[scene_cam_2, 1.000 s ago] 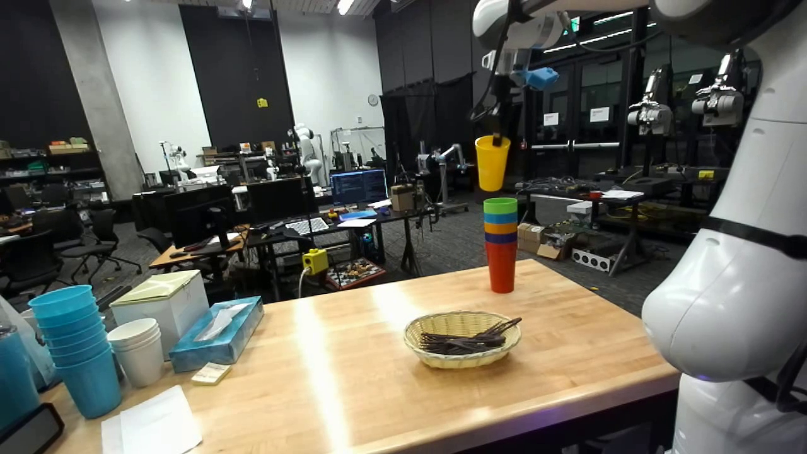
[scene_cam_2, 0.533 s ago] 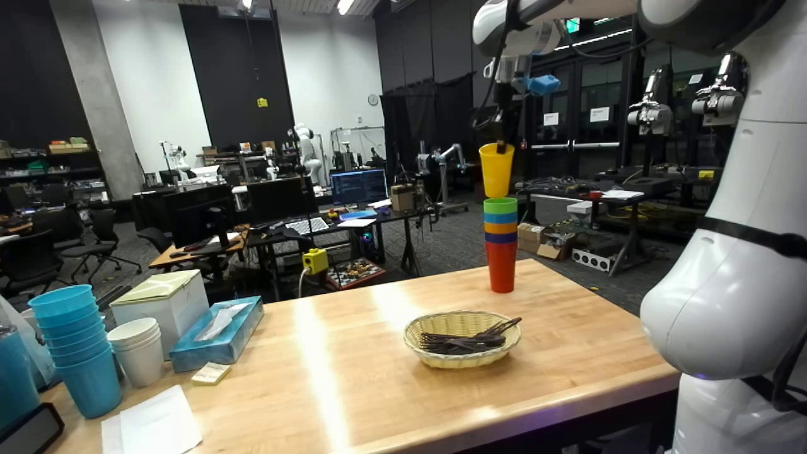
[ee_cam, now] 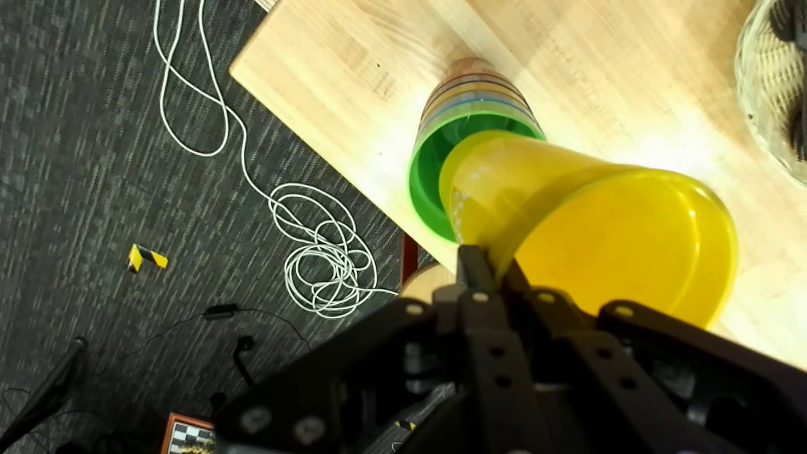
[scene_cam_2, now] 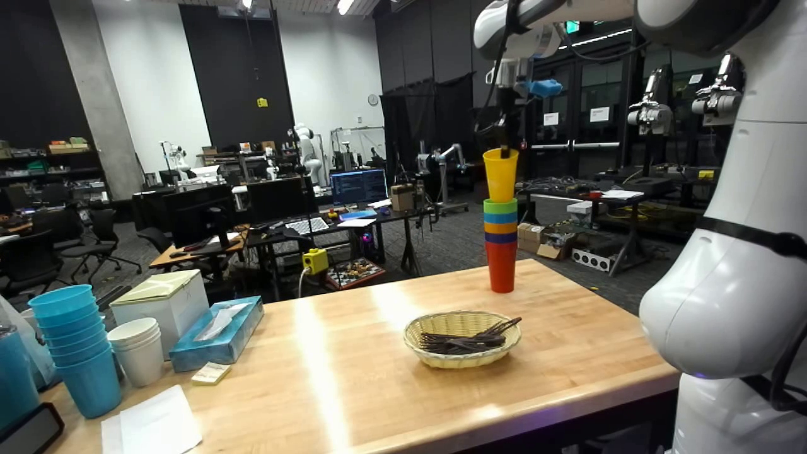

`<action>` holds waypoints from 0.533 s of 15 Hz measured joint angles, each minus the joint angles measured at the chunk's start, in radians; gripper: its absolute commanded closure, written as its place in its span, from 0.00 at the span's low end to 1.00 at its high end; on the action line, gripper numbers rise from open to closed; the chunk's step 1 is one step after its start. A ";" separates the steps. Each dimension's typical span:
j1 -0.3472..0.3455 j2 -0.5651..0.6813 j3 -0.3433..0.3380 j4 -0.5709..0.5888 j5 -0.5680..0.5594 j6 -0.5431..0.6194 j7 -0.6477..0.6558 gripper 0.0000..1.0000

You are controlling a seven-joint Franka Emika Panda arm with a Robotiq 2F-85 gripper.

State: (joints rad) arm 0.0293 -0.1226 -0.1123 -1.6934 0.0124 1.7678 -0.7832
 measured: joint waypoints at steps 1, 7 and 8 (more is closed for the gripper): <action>0.000 0.004 0.001 0.000 0.000 0.000 -0.006 0.99; 0.000 0.035 0.011 0.001 0.000 0.000 -0.051 0.68; -0.001 0.040 0.012 0.002 0.000 0.000 -0.054 0.64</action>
State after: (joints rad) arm 0.0285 -0.0822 -0.1004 -1.6912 0.0125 1.7680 -0.8368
